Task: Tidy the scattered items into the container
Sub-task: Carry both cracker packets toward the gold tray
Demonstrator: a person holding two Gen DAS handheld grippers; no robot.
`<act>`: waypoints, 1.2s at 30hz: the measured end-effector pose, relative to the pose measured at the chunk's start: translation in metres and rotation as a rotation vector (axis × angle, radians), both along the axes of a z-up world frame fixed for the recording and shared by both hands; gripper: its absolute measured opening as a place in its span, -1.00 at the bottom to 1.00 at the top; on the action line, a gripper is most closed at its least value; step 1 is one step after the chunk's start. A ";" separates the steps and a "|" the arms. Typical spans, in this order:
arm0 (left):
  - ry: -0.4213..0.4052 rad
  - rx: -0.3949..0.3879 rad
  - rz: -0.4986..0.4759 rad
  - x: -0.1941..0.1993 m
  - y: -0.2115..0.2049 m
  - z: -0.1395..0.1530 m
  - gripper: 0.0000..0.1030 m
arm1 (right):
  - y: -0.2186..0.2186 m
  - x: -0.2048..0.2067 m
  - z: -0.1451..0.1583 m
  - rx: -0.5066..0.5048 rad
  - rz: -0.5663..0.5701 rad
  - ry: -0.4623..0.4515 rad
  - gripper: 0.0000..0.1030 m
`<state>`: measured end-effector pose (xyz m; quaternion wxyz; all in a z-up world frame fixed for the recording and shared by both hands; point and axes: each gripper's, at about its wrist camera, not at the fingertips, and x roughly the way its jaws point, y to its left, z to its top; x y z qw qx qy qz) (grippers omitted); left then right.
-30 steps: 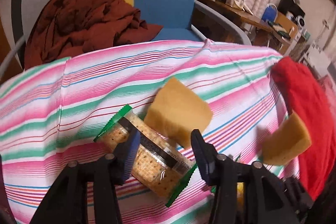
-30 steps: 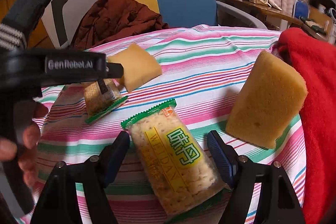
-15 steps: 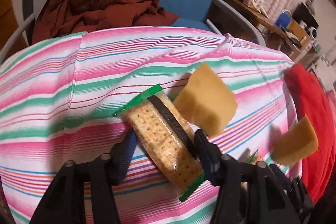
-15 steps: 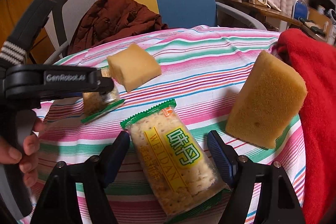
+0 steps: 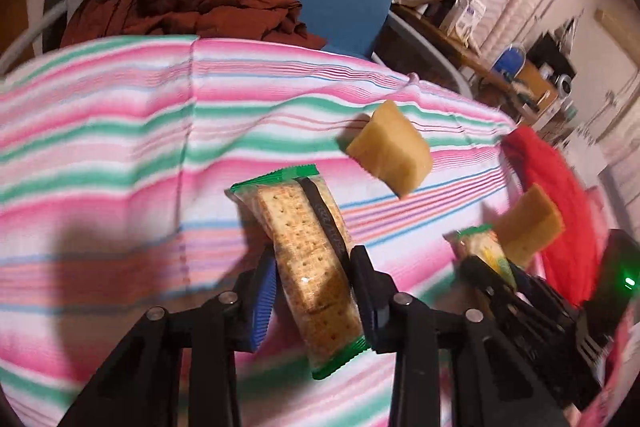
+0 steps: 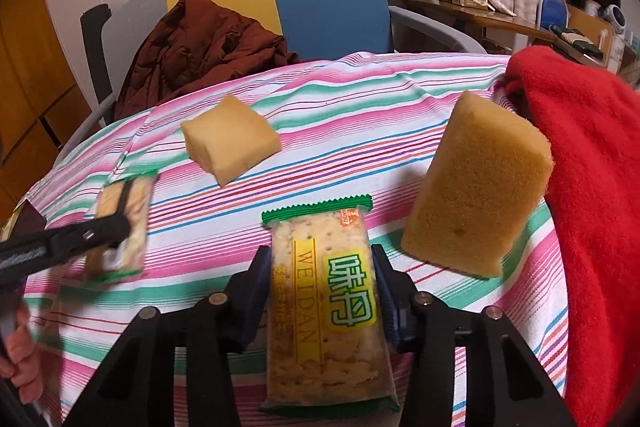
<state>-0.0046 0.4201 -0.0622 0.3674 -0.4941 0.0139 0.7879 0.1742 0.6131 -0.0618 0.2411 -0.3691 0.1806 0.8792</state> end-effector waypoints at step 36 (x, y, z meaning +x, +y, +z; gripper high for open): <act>0.087 0.327 0.140 0.040 -0.294 0.065 -0.33 | -0.272 -0.060 0.057 -0.093 0.484 0.116 -0.07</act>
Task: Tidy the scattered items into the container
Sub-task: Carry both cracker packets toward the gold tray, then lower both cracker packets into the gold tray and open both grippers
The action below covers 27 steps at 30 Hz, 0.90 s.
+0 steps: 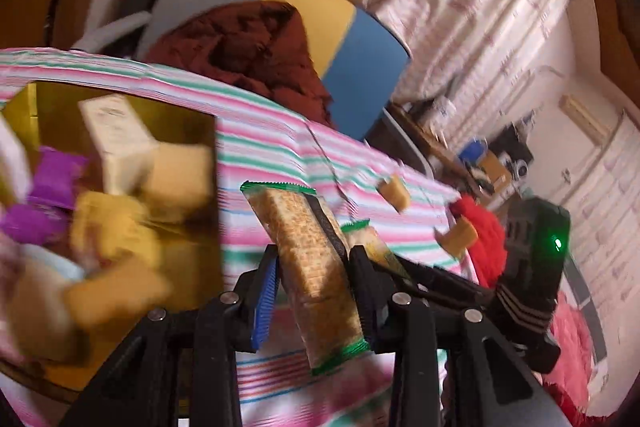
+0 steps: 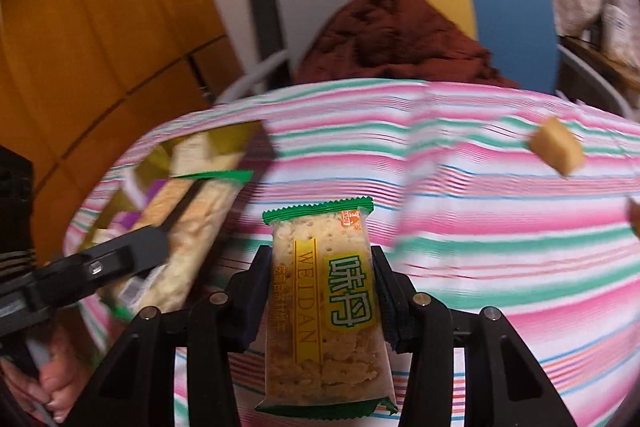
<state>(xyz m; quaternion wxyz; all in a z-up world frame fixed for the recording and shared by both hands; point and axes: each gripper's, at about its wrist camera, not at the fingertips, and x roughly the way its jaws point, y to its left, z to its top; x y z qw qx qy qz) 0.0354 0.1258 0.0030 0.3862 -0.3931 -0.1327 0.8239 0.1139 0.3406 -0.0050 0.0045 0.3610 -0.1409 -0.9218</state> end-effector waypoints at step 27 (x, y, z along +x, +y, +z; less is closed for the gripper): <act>-0.159 -0.101 0.359 -0.161 -0.125 -0.025 -0.32 | -0.109 -0.093 0.012 -0.072 0.098 -0.016 0.64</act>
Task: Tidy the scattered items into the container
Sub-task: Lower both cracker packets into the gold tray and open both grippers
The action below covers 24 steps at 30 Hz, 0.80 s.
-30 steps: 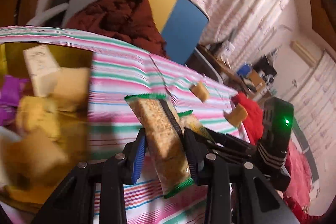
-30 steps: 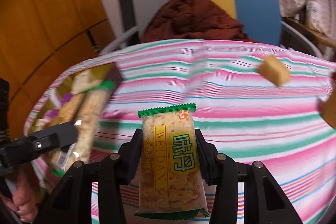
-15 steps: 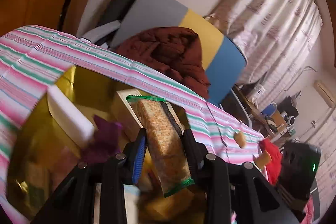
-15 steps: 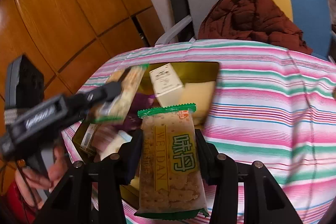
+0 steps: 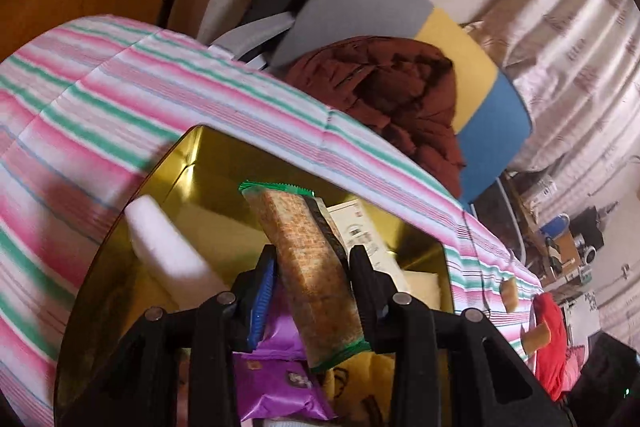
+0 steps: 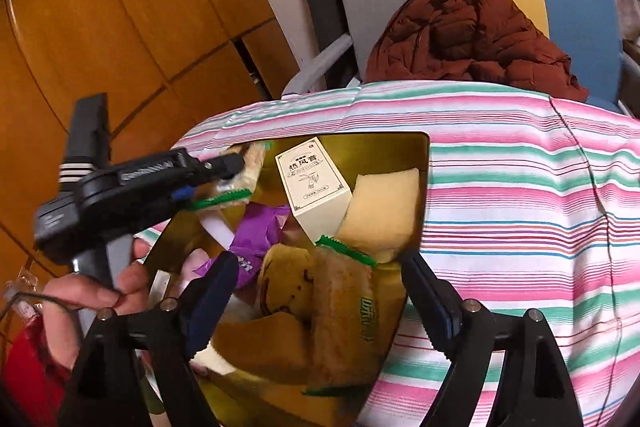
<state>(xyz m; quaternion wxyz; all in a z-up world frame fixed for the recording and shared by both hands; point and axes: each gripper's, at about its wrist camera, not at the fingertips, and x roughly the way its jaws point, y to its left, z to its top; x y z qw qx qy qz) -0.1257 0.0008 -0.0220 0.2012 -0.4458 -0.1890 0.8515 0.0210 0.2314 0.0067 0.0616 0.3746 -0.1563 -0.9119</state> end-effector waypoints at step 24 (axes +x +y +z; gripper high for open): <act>0.070 0.007 0.064 0.052 -0.004 0.029 -0.08 | 0.016 0.043 0.005 -0.010 -0.015 0.066 0.64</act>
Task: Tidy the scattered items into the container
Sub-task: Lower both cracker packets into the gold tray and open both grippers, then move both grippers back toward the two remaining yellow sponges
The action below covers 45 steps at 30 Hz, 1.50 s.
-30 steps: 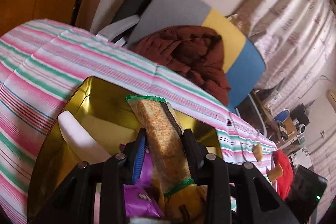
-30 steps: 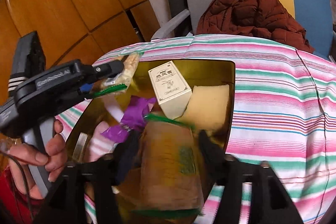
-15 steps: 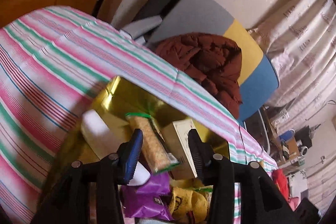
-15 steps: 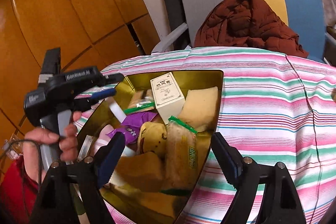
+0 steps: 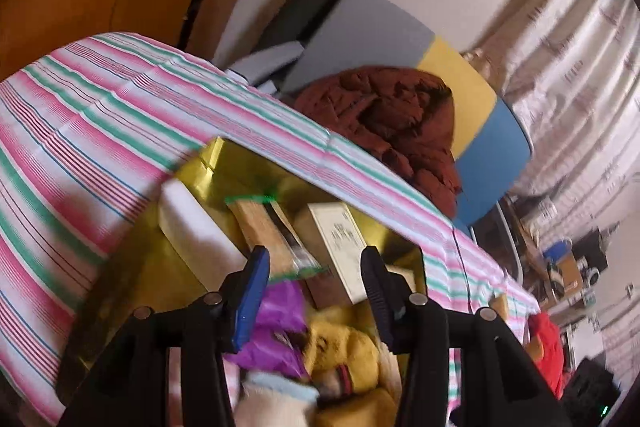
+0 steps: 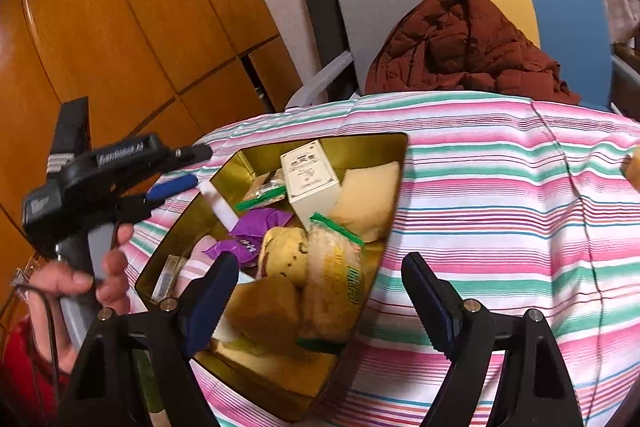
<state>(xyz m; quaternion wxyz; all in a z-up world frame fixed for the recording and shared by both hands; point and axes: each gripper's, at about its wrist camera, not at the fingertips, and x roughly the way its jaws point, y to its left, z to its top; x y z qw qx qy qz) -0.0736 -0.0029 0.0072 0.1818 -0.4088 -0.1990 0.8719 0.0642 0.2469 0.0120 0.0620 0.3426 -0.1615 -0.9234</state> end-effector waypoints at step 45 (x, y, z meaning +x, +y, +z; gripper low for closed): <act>0.036 -0.272 -0.642 0.118 0.296 -0.023 -0.08 | 0.422 0.117 -0.038 0.145 -0.970 -0.093 0.55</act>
